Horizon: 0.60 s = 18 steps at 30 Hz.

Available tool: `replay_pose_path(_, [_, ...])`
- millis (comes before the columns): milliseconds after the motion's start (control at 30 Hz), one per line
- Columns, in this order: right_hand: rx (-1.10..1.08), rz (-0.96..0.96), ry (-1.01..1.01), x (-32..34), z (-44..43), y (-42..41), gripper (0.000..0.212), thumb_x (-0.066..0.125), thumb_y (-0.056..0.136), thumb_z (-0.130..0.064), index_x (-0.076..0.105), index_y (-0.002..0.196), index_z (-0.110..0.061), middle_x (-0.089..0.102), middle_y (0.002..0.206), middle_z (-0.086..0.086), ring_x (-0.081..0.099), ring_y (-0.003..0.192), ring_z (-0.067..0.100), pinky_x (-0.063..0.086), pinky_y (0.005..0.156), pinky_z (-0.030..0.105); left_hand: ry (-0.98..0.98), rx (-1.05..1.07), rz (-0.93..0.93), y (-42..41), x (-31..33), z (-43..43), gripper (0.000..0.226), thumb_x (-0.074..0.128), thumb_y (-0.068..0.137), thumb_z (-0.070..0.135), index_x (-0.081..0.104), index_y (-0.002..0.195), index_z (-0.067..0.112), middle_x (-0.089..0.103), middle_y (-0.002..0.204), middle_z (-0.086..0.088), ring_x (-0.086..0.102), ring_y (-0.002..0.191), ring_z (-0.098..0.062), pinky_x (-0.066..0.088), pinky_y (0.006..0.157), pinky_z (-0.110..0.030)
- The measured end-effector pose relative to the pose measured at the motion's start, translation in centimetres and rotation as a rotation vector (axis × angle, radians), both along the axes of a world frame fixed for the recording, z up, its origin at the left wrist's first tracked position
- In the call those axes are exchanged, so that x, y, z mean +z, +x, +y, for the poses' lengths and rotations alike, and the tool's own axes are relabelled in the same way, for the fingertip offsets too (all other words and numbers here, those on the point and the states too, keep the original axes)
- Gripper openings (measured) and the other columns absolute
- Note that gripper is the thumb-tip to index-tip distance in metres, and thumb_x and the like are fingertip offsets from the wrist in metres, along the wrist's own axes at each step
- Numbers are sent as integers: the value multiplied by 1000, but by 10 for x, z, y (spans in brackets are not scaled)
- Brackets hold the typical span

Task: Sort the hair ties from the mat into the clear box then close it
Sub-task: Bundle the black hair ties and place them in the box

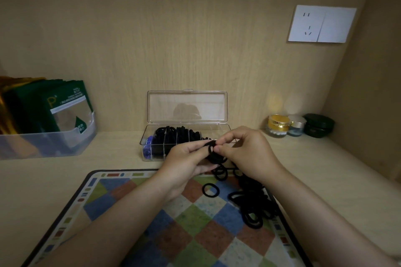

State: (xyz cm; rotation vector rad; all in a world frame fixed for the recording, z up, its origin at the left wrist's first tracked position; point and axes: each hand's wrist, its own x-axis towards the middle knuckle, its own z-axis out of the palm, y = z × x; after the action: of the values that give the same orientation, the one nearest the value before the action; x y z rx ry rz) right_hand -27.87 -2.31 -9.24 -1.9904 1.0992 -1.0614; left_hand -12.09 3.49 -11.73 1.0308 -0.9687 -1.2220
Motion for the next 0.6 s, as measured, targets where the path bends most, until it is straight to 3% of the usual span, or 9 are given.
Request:
replay_pose_path(100, [18,-15,107,0,-3,-2,31,82,79,-26,70,107,-29,66,100,-9,62,63,3,49,53,20,-17,-42,38,1,3,1,25,55,98,11,68,119,4,74,114,-13,71,108,-24,59,87,-35])
replay_pose_path(167, [80,-22,183,2,-2,-3,32,77,85,-22,70,116,-23,71,97,-3,65,58,4,52,47,23,-16,-70,84,3,5,2,29,54,98,17,66,120,2,72,115,-17,70,109,-28,58,91,-37])
replay_pose_path(233, [144,-17,185,3,-1,-6,23,74,88,-18,76,111,-19,76,87,0,66,57,1,53,50,22,-34,-98,-22,4,5,3,37,62,91,26,67,121,4,72,116,-15,69,111,-26,55,96,-40])
replay_pose_path(300, [195,-34,170,4,-1,-8,19,74,88,-18,79,106,-20,79,87,-2,72,72,1,57,67,21,-49,-78,-158,5,4,3,39,69,86,23,68,122,8,74,115,-10,70,110,-22,53,100,-42])
replay_pose_path(400, [204,0,161,3,-4,-9,24,74,88,-26,77,111,-25,78,97,-7,72,93,4,56,88,28,-34,-29,-148,8,4,1,36,67,90,10,66,126,11,74,116,-8,70,110,-22,53,101,-43])
replay_pose_path(467, [220,24,218,4,-3,-10,26,72,90,-28,75,115,-23,78,99,-4,72,90,4,55,82,25,-32,-62,-121,11,6,2,34,63,91,6,67,125,12,73,118,-9,69,111,-23,54,99,-41])
replay_pose_path(600, [324,-45,442,7,1,-13,20,69,91,-17,75,107,-6,76,95,17,74,79,20,61,70,31,-22,-65,-138,12,10,5,30,65,90,4,70,117,15,75,111,-7,72,104,-20,59,87,-30])
